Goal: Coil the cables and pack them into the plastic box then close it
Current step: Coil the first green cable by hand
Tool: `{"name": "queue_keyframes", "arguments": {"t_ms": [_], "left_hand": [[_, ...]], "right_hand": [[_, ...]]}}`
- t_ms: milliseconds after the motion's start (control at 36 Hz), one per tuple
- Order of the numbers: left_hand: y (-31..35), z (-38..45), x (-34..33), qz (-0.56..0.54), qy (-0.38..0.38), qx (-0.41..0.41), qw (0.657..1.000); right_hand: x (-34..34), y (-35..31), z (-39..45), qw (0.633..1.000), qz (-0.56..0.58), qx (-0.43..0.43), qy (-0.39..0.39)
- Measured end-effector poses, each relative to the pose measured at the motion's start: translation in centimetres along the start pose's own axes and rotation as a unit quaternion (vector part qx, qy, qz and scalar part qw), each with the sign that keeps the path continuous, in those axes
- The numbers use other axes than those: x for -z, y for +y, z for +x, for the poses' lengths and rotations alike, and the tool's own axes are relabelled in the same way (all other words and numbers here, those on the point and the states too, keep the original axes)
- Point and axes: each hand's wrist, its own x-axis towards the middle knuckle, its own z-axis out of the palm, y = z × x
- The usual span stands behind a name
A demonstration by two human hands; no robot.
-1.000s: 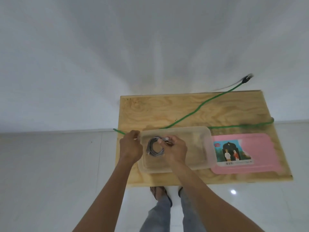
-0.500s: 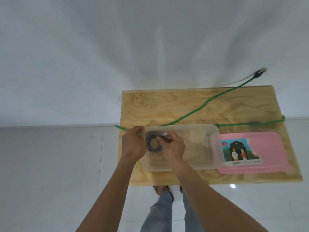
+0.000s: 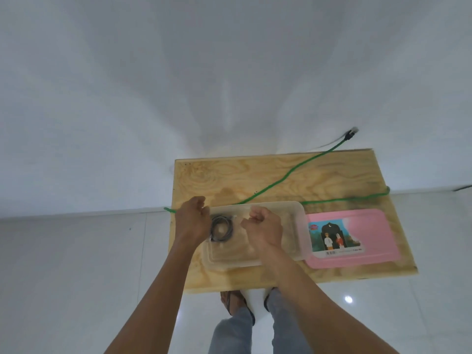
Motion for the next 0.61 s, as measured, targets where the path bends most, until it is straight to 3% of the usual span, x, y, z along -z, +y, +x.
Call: {"name": "queue_keyframes", "arguments": {"t_ms": [250,417,611], "left_hand": [[9.4,0.2,-2.1,0.013,-0.007,-0.133,0.991],[15.7,1.4,-7.7,0.026,-0.042,-0.181,0.982],[21.3,3.6,-15.4,0.05,-0.094,-0.172,0.979]], "right_hand": [[9.3,-5.9,2.0,0.992,0.041,0.102,0.065],[17.2,-7.8,7.7,0.988,0.038,0.092,0.119],[23.3,-9.4,16.6,0.987,0.006,0.055,0.15]]}}
